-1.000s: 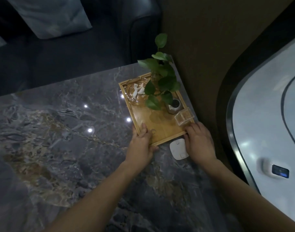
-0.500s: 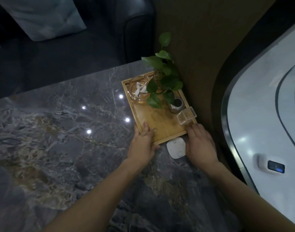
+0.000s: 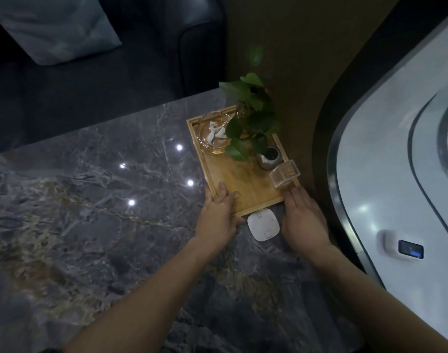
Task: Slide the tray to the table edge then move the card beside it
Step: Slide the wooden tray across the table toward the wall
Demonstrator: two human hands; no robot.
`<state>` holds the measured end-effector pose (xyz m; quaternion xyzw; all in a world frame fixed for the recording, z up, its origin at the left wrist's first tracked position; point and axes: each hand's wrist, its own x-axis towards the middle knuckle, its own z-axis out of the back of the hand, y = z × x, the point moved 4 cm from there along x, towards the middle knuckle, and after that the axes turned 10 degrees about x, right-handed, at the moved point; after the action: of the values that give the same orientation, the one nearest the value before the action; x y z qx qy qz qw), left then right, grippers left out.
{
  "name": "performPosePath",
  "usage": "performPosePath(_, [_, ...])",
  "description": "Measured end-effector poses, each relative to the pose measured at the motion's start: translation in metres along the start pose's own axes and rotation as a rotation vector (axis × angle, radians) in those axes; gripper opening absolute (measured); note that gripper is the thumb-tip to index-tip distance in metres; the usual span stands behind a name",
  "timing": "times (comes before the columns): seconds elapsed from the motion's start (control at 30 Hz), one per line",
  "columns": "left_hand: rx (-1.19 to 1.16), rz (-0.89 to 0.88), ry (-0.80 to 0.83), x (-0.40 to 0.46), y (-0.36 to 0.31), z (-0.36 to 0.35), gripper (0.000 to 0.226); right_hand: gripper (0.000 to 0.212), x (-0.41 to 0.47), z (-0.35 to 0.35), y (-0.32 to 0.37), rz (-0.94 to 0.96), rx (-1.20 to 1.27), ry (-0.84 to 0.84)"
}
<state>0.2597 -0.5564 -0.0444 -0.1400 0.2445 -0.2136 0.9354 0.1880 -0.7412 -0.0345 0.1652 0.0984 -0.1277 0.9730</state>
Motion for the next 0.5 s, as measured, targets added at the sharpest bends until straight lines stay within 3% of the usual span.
performPosePath(0.33, [0.044, -0.05, 0.07, -0.009, 0.003, 0.0, 0.08, 0.068, -0.017, -0.009, 0.0, -0.066, 0.093, 0.086])
performPosePath(0.5, [0.132, -0.115, -0.098, -0.043, 0.017, 0.004, 0.079, 0.072, -0.04, -0.009, 0.015, -0.02, 0.074, 0.071])
